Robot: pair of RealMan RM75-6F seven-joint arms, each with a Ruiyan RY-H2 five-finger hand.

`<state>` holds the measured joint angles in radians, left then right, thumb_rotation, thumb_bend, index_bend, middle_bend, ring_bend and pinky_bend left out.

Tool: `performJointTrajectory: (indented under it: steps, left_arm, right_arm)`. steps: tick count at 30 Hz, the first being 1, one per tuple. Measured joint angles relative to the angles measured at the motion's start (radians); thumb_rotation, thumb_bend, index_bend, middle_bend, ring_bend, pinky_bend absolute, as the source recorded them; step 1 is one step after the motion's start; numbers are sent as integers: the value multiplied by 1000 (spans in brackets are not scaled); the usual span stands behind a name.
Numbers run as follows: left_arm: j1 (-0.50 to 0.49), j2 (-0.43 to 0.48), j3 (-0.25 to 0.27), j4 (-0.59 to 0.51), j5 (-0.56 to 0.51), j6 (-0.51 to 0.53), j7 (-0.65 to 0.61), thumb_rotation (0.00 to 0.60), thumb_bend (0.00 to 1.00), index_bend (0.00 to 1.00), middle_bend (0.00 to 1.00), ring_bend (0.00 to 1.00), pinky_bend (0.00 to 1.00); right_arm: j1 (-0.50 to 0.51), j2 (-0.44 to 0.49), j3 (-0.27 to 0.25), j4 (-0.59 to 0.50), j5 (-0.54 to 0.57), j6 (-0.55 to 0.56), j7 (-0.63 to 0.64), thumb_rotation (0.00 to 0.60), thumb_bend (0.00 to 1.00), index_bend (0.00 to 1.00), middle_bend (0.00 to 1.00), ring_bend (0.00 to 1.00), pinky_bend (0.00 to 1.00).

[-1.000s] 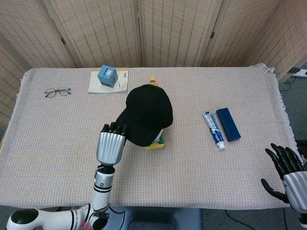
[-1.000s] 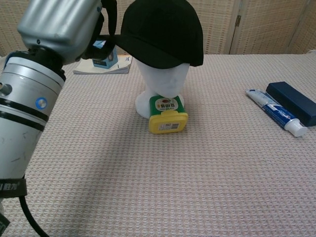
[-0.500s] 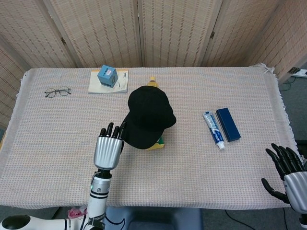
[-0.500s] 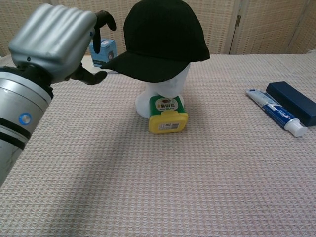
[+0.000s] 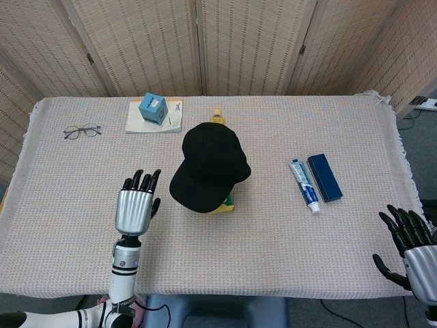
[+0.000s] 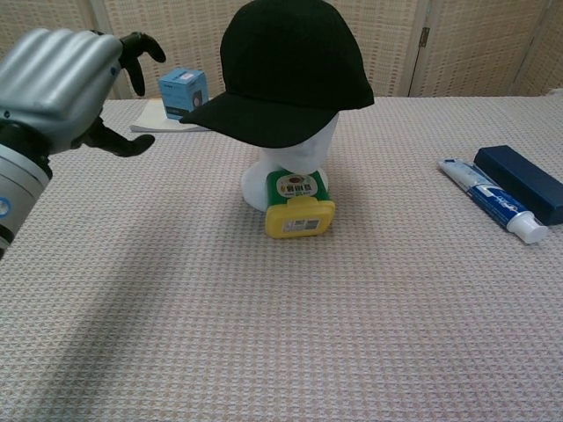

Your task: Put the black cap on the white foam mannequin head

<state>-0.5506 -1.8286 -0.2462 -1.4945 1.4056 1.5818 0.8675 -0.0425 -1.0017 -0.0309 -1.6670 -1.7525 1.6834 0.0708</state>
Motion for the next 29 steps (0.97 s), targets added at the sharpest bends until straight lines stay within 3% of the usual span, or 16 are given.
performJointTrajectory:
  steps: [8, 13, 17, 24, 29]
  left_arm:
    - [48, 90, -13, 91, -27, -20, -222, 600, 250, 240, 412, 275, 473]
    - [114, 210, 5, 126, -41, -41, -423, 600, 250, 216, 376, 265, 471]
    - [178, 351, 59, 83, -27, -63, -578, 600, 250, 176, 339, 237, 464]
    - [287, 613, 201, -58, 17, -134, -849, 600, 250, 108, 258, 181, 450]
    - [358, 676, 260, -97, 47, -139, -926, 600, 250, 99, 244, 154, 427]
  right_arm:
    - [7, -8, 9, -12, 29, -27, -30, 600, 269, 0, 0, 0, 0]
    - [15, -10, 17, -15, 59, -54, -38, 600, 269, 0, 0, 0, 0]
    - [32, -14, 26, -17, 88, -93, -48, 600, 270, 0, 0, 0, 0]
    - [69, -34, 42, -21, 145, -178, -94, 600, 272, 0, 0, 0, 0]
    - [88, -55, 59, -20, 189, -210, -136, 600, 274, 0, 0, 0, 0]
